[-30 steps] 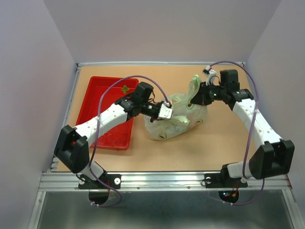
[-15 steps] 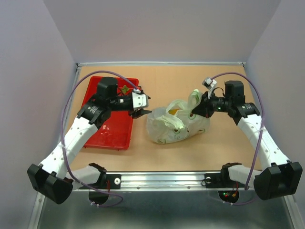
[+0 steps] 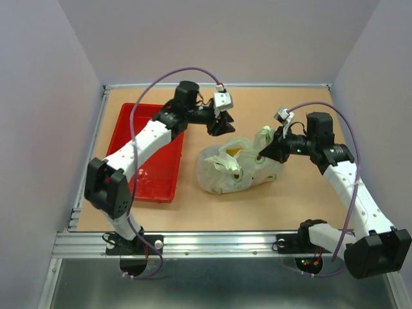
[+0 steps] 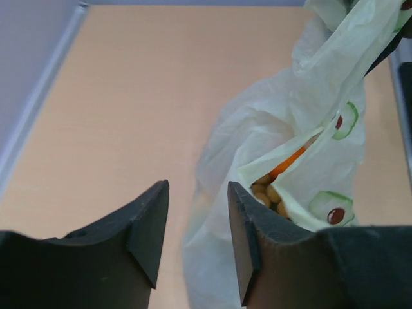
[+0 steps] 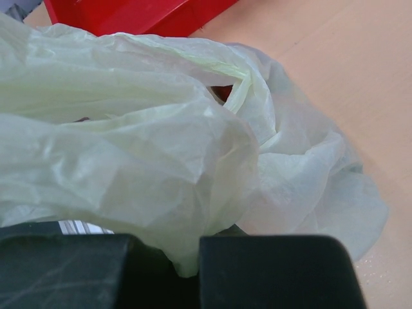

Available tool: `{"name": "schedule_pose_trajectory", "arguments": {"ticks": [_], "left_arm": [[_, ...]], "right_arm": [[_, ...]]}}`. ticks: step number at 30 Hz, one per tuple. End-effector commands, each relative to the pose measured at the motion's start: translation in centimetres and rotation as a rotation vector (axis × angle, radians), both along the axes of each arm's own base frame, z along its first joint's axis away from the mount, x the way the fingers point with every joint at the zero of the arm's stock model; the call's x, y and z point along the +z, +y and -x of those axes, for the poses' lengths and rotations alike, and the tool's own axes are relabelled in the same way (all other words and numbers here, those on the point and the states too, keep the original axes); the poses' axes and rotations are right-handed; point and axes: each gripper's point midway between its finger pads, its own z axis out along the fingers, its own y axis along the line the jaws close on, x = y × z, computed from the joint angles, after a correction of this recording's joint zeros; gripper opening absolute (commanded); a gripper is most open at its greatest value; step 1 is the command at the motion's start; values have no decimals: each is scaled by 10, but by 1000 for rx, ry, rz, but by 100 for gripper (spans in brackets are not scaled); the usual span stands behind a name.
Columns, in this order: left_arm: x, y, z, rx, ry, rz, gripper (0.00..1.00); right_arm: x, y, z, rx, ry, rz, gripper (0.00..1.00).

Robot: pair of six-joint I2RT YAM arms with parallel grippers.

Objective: Place the fake fruits into the plastic bag and tie a complex knot

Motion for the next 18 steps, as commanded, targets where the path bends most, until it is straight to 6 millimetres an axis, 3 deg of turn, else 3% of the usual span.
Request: {"name": "schedule_pose_trajectory", "arguments": {"ticks": [1,2,5,8,10,11,14,18], "left_arm": [[-5,-30,20,-118,95,32,42],[-36,-31,23,-149,161,-30,37],[-75,-25,49,-278,179,-108,32],[-108,-15,69,-315,207,-163,26],[-118,-14,75,-343,220,-194,23],[-135,-9,83,-360,293,-242,22],[-146,-3,94,-447,270,-272,18],[-142,3,103,-512,195,-264,19]], "right_arm": [[13,4,1,22,-42,-25,0],[15,5,1,21,-42,-28,0],[16,5,-4,-5,-9,-40,1],[13,6,-7,-28,32,-52,1],[15,7,-11,-36,28,-72,0],[11,8,-11,-50,54,-83,0],[6,6,-28,-129,90,-92,0],[-15,5,-53,-253,237,-107,1]]}}
